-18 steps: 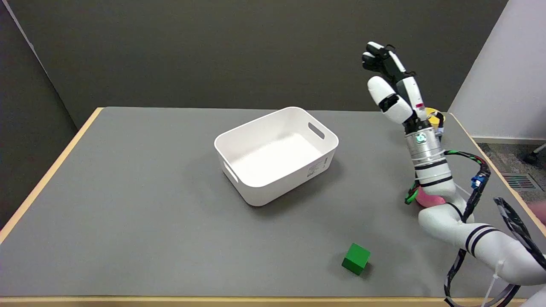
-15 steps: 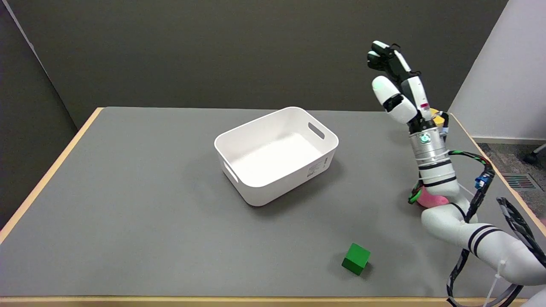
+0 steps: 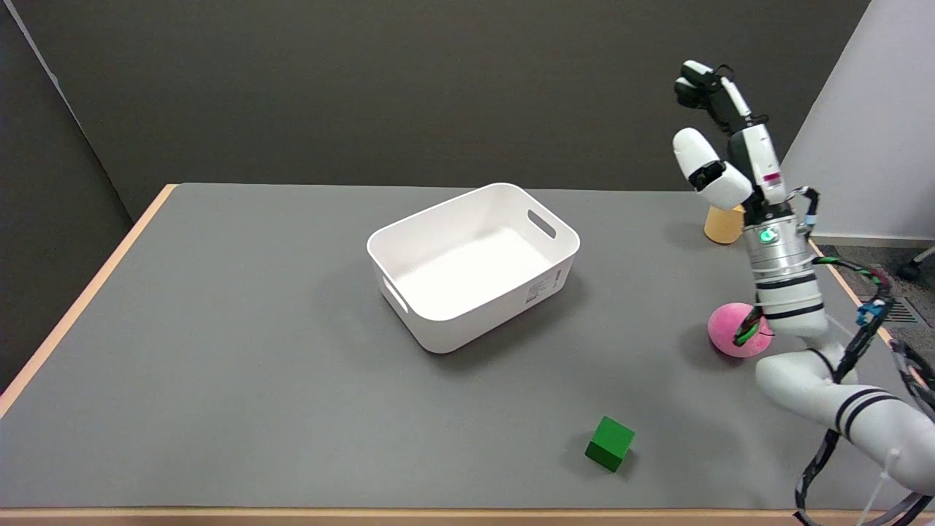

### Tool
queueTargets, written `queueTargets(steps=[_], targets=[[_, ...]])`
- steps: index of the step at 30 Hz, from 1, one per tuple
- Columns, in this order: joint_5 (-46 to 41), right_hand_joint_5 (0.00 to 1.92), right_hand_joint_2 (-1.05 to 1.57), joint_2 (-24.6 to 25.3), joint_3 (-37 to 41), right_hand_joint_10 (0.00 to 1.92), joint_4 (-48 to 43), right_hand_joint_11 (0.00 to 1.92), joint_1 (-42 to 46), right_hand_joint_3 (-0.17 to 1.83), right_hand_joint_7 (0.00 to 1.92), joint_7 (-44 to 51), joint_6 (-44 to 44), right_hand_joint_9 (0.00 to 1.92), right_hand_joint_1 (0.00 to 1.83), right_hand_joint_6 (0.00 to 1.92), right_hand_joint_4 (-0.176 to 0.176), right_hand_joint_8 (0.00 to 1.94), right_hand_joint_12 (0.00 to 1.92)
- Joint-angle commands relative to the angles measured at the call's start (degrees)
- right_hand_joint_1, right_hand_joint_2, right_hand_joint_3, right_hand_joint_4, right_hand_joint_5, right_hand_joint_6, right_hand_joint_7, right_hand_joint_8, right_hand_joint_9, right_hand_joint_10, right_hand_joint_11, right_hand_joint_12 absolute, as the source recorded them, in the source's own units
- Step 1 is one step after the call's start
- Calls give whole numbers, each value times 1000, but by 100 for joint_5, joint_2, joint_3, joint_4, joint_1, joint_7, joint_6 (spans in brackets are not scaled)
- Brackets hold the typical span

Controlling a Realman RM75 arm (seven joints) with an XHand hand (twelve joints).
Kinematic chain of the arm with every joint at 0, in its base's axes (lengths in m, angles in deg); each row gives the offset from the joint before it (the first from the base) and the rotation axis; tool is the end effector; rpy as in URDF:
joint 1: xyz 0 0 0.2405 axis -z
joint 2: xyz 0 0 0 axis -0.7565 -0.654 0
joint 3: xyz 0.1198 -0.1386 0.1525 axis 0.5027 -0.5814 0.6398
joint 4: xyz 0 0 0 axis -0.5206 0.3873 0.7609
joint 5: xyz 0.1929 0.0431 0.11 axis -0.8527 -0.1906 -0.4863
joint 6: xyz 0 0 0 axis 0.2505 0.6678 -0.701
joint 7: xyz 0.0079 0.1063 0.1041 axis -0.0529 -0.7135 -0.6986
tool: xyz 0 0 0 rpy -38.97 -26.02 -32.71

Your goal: Pick up the yellow cup.

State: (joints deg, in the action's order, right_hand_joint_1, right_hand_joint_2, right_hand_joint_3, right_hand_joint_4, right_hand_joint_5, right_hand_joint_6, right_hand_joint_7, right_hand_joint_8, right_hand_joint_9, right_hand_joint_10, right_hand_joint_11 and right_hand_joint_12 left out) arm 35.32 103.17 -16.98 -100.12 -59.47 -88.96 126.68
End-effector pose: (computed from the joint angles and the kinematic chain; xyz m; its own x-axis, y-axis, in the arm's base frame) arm -0.1934 -0.3383 0.4611 0.5137 0.4848 0.7078 -0.5707 -0.4229 0.7039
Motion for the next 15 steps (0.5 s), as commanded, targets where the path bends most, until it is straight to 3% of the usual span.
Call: queueTargets(steps=[1, 8, 15], targets=[[104, 203, 673, -930, 1141, 728, 130, 1, 272, 976, 325, 1342, -2259, 233, 285, 445, 51, 389, 1080], [56, 84, 622, -944, 986, 579, 987, -1, -262, 979, 106, 1325, -3179, 21, 322, 360, -23, 290, 948], [48, 55, 652, -817, 606, 497, 1613, -1, -653, 866, 79, 1294, -3398, 5, 325, 289, -35, 236, 850]])
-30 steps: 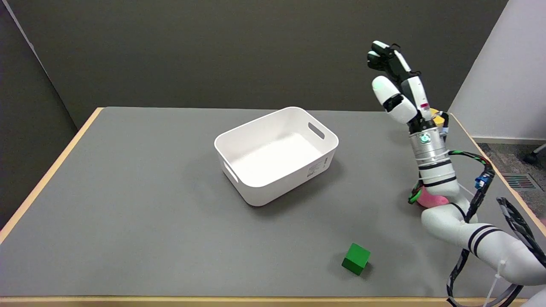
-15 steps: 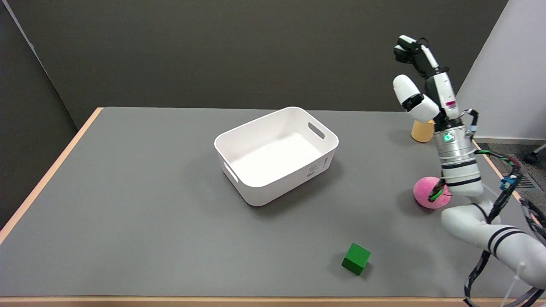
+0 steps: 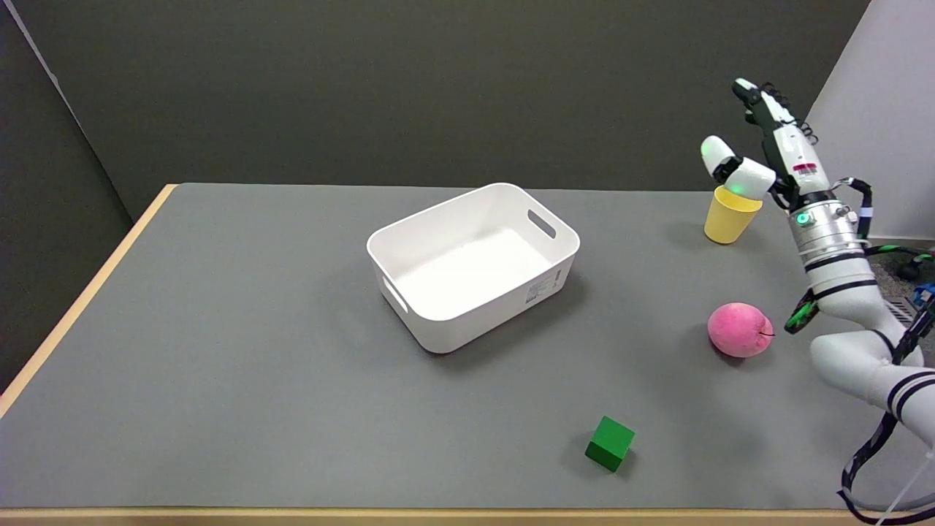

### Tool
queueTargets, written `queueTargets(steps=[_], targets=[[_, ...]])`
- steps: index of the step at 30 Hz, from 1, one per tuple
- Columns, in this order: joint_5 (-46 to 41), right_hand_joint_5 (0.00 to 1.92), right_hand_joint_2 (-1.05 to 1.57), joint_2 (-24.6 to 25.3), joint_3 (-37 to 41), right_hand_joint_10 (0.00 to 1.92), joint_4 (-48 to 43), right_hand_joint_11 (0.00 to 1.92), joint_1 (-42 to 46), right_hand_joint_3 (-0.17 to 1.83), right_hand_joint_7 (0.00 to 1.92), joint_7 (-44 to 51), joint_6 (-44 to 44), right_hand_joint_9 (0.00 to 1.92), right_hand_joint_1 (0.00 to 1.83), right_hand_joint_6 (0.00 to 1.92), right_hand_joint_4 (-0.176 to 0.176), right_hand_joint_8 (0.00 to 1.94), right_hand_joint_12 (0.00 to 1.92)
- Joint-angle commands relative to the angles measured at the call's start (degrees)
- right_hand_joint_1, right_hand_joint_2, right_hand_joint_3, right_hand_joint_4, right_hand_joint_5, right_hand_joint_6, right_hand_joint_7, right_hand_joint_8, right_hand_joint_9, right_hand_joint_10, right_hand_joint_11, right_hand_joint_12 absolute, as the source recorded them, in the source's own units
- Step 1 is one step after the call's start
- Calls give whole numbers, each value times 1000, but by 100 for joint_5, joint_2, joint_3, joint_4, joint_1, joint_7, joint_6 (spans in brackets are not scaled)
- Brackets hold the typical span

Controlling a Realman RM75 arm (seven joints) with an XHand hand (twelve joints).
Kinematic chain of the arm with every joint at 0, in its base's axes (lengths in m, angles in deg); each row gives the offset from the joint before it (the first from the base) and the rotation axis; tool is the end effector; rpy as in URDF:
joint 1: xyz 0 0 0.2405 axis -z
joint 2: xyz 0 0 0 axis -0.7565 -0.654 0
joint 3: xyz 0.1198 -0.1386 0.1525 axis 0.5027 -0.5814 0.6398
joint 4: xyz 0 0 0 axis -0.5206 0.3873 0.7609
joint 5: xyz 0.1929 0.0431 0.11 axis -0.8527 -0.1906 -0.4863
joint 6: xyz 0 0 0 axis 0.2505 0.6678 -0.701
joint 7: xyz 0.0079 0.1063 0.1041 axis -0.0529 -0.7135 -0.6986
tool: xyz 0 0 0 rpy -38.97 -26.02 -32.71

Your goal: Pick up the yellow cup.

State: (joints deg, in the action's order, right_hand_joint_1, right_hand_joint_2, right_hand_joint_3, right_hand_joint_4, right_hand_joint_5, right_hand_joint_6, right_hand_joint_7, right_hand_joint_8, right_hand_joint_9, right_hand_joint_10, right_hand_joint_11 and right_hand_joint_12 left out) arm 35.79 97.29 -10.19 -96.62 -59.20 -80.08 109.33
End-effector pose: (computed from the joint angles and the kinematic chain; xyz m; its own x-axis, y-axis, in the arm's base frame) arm -0.1982 -0.3404 0.5417 0.7283 0.4874 0.4817 -0.5361 -0.0325 0.8435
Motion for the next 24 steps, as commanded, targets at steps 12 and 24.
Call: queueTargets(steps=[12, 24], targets=[[74, 63, 667, -202, -284, 492, 907, -1, -668, 816, 87, 445, -1626, -1, 349, 297, -11, 235, 829], [1040, 77, 640, -223, -438, 516, 1295, -1, -1293, 843, 112, 390, -2180, 10, 377, 292, 6, 222, 846]])
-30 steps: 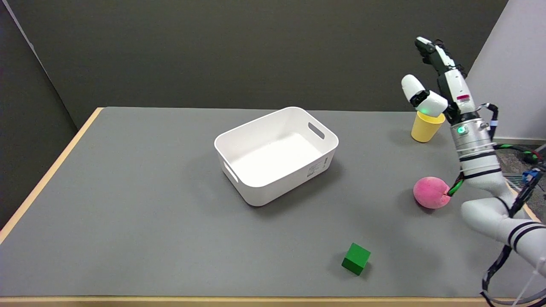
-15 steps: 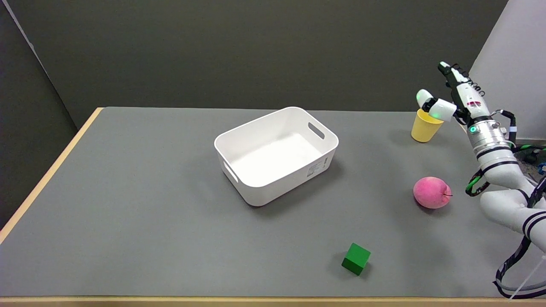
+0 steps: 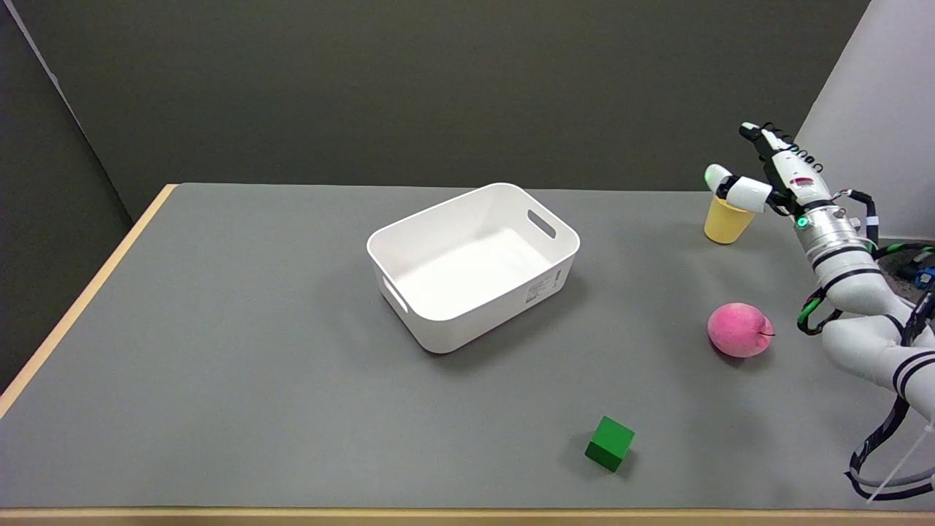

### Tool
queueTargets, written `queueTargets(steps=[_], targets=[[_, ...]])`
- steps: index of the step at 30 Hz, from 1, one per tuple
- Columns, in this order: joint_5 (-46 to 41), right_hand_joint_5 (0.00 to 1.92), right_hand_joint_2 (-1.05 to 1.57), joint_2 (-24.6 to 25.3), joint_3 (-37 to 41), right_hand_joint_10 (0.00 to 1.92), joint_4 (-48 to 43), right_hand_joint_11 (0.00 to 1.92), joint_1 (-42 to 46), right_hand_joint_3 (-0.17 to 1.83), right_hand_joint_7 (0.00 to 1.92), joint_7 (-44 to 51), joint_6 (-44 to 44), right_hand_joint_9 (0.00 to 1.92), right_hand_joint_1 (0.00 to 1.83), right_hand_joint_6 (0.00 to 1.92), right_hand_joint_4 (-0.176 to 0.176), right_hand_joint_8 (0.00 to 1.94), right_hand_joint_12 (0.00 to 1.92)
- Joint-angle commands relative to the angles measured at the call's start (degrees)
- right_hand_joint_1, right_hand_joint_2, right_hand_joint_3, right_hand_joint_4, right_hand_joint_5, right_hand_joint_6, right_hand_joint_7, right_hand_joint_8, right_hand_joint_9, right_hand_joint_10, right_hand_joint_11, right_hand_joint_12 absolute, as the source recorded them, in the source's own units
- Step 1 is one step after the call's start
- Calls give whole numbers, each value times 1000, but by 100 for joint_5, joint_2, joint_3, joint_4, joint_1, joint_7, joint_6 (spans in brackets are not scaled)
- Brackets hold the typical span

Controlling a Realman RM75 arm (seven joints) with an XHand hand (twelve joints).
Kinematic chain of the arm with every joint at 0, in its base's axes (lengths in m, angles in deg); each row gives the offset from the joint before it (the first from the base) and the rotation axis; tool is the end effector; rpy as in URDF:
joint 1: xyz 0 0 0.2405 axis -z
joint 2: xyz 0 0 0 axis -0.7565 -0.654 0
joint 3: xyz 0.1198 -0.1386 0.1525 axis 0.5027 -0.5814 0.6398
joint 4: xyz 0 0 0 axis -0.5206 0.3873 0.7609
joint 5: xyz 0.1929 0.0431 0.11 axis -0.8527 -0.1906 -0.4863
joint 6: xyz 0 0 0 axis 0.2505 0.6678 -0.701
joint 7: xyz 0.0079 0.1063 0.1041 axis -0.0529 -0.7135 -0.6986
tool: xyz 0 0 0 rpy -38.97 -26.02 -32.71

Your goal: Pick up the yellow cup.

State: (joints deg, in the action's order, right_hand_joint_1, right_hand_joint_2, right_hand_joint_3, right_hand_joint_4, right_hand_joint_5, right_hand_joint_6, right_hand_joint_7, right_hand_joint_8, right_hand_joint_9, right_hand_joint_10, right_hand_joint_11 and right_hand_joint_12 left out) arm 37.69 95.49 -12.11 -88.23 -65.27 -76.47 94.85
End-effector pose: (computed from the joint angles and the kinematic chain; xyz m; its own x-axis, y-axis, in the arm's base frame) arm -0.2277 -0.3504 0.5856 0.8453 0.3413 0.4112 -0.5037 0.2523 0.8262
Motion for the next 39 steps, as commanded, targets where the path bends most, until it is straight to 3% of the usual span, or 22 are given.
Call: queueTargets(steps=[1, 12, 14, 16, 39], targets=[[907, 79, 634, -43, -294, 513, 581, -1, -801, 849, 114, 29, -786, 12, 381, 292, 9, 221, 848], [930, 77, 625, 22, -912, 496, 1692, -1, -1491, 858, 107, 28, -1119, 9, 396, 297, 17, 221, 829], [914, 42, 595, 47, -920, 460, 1794, -1, -1539, 995, 69, 21, -1147, 8, 513, 374, 15, 302, 798], [922, 82, 613, 62, -920, 484, 1869, -1, -1570, 883, 111, 21, -1175, 9, 398, 309, 18, 229, 825], [924, 105, 614, 214, -920, 485, 1855, -1, -1657, 881, 139, 21, -1286, 21, 384, 314, 33, 224, 843]])
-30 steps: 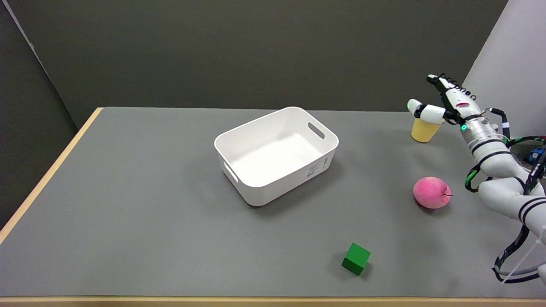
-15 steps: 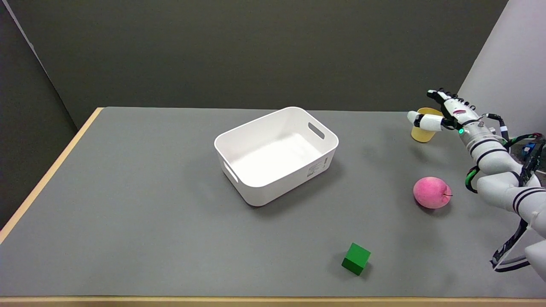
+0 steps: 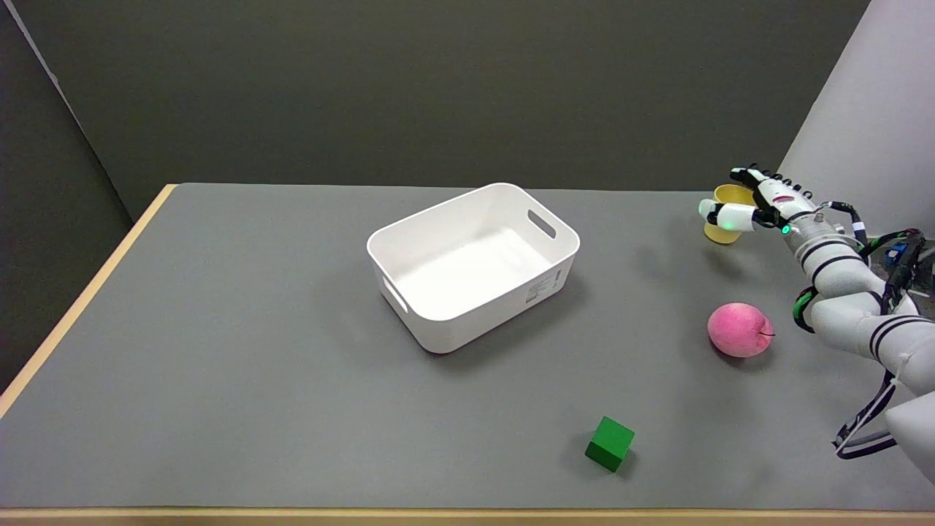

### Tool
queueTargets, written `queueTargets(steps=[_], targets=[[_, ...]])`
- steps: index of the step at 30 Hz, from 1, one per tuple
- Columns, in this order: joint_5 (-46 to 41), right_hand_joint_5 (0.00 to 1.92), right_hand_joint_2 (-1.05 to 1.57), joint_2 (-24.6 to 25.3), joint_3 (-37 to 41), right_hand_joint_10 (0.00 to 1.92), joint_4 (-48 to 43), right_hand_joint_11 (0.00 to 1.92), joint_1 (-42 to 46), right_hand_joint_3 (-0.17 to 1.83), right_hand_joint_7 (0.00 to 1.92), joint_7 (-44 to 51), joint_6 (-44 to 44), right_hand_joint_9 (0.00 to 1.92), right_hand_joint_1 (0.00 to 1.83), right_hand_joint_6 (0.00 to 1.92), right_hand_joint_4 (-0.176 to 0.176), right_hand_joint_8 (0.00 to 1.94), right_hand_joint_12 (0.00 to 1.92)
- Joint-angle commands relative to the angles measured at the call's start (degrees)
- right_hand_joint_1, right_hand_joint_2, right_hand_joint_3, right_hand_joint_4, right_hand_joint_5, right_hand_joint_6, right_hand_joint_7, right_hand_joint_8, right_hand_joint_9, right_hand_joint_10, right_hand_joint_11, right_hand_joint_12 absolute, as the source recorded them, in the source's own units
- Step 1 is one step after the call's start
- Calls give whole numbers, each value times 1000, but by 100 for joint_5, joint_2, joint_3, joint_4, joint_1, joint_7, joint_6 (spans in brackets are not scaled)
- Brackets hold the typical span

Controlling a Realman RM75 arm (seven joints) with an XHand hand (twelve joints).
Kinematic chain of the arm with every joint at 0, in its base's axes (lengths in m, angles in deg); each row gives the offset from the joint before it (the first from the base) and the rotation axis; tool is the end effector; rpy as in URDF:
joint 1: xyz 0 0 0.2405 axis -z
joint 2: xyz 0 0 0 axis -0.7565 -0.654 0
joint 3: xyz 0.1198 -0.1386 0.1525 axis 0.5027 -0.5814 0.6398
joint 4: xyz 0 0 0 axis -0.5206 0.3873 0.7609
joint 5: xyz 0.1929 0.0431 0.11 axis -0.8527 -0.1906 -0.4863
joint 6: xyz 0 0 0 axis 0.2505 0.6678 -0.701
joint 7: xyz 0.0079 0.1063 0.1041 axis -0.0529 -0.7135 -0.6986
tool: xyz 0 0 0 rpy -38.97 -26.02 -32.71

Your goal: Pick up the yellow cup.

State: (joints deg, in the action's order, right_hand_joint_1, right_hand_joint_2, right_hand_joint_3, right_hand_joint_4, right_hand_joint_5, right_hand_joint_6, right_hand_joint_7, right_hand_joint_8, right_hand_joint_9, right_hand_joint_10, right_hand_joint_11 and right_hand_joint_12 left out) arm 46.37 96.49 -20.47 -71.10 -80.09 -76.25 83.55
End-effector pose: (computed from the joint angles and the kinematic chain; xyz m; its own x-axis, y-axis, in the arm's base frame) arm -0.2635 -0.3677 0.6130 0.9196 0.1172 0.3750 -0.3827 0.4830 0.7876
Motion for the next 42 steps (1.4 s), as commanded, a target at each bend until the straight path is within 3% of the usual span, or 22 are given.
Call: queueTargets(steps=[1, 5, 7, 9, 13, 18, 22, 30, 31, 33, 35, 37, 38, 39, 40, 42], targets=[[70, 105, 615, 129, -84, 486, 133, -1, -182, 881, 140, 0, -155, 22, 385, 314, 33, 224, 845], [50, 103, 623, 145, -125, 496, 90, -1, -182, 899, 148, 0, -157, 26, 418, 325, 29, 238, 869], [70, 85, 614, 153, -132, 544, 62, -1, -182, 976, 142, 10, -163, 33, 464, 375, 22, 288, 967], [95, 108, 660, 170, -138, 546, 62, -1, -200, 916, 176, 48, -163, 76, 538, 333, 16, 263, 1071], [161, 148, 705, 186, -332, 685, 70, 174, -281, 1014, 246, 48, -163, 221, 729, 399, 8, 323, 1260], [505, 222, 783, 257, -436, 815, 110, 377, -407, 947, 362, 57, -163, 340, 924, 438, 17, 370, 1491], [719, 232, 886, 273, -443, 967, 93, 523, -462, 917, 463, 194, -163, 448, 1042, 647, 36, 531, 1593], [774, 241, 908, 290, -490, 1063, 88, 575, -570, 882, 515, 304, -171, 542, 1236, 1015, 67, 778, 1606], [774, 253, 936, 297, -519, 1163, 94, 589, -592, 769, 528, 304, -171, 565, 1314, 1062, 70, 812, 1605], [786, 298, 1072, 297, -547, 1558, 76, 631, -605, 267, 560, 304, -161, 640, 1615, 1154, 78, 885, 1609], [837, 309, 1066, 297, -520, 1549, 8, 639, -602, 271, 572, 304, -52, 648, 1615, 1183, 83, 903, 1609], [837, 391, 1104, 286, -459, 1497, -144, 717, -567, 226, 662, 304, 69, 722, 1485, 1359, 117, 1384, 1617], [837, 441, 1131, 271, -406, 1469, -248, 738, -529, 210, 698, 304, 176, 741, 1418, 1499, 21, 1405, 1629], [837, 494, 1161, 261, -362, 1440, -360, 753, -496, 196, 730, 312, 260, 753, 1351, 1656, -115, 1348, 1644], [837, 515, 1182, 248, -301, 1427, -520, 780, -449, 166, 741, 341, 365, 758, 1326, 1711, -165, 1323, 1609], [837, 524, 1208, 214, -161, 1422, -899, 839, -335, 107, 742, 493, 540, 760, 1327, 1706, -166, 1311, 1505]])
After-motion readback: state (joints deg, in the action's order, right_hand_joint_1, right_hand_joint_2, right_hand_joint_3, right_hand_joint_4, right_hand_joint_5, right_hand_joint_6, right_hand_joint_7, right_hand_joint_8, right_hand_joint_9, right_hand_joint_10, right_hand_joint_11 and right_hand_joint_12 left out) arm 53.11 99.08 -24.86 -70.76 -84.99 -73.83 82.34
